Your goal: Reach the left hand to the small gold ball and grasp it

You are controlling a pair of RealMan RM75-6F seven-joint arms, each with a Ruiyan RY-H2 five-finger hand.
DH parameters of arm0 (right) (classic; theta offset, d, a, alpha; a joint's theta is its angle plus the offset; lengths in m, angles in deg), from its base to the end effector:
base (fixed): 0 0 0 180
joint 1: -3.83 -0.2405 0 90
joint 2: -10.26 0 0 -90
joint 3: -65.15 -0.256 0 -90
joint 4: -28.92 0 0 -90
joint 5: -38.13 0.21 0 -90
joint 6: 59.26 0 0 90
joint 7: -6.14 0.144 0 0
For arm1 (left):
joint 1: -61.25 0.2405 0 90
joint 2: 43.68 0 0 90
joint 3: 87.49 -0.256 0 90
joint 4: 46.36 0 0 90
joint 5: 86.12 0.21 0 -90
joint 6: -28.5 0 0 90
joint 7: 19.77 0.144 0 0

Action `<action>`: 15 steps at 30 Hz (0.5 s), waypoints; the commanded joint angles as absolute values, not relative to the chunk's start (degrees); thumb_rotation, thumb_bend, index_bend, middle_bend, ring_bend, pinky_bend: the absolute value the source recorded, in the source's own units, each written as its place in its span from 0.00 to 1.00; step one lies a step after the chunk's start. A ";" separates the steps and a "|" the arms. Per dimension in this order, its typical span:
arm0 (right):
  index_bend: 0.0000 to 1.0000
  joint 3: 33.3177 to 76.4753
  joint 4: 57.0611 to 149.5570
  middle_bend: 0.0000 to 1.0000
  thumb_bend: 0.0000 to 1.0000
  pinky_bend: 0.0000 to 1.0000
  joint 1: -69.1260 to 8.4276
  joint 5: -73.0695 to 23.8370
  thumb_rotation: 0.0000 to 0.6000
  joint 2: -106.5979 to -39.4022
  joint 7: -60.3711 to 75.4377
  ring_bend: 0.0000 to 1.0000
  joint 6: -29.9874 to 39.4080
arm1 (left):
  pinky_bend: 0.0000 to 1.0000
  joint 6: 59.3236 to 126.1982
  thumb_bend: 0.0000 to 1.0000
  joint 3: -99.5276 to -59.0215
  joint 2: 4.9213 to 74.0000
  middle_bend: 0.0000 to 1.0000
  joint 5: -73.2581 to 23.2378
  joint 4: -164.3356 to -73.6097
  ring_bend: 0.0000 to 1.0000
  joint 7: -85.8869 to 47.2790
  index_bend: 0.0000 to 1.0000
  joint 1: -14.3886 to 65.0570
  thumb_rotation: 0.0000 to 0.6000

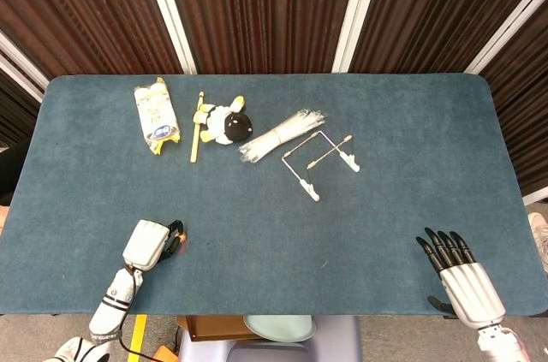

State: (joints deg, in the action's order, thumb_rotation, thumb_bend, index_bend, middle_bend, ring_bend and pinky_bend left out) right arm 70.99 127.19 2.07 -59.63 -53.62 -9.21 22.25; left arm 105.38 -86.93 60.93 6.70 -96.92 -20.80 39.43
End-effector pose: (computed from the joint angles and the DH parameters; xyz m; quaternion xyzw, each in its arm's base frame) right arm -0.2845 -0.1262 0.1153 0.7134 -0.3553 0.3067 0.5203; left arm -0.2663 0.2595 -0.0459 -0.7156 -0.3105 -0.4195 0.4643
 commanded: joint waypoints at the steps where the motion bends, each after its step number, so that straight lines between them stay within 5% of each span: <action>1: 0.00 70.98 127.14 0.00 0.18 0.00 2.07 -59.59 1.00 -53.60 -9.17 0.00 22.24 | 1.00 105.33 0.45 -86.97 60.97 1.00 6.53 -96.84 1.00 -20.84 0.54 39.38 1.00; 15: 0.00 70.97 127.14 0.00 0.18 0.00 2.14 -59.54 1.00 -53.49 -9.00 0.00 22.45 | 1.00 105.68 0.45 -87.38 61.40 1.00 6.34 -95.79 1.00 -21.19 0.58 38.98 1.00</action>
State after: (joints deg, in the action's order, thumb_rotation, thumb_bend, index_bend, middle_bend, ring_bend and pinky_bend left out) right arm 70.97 127.14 2.14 -59.54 -53.48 -8.99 22.45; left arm 105.67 -87.37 61.39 6.35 -95.80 -21.18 38.99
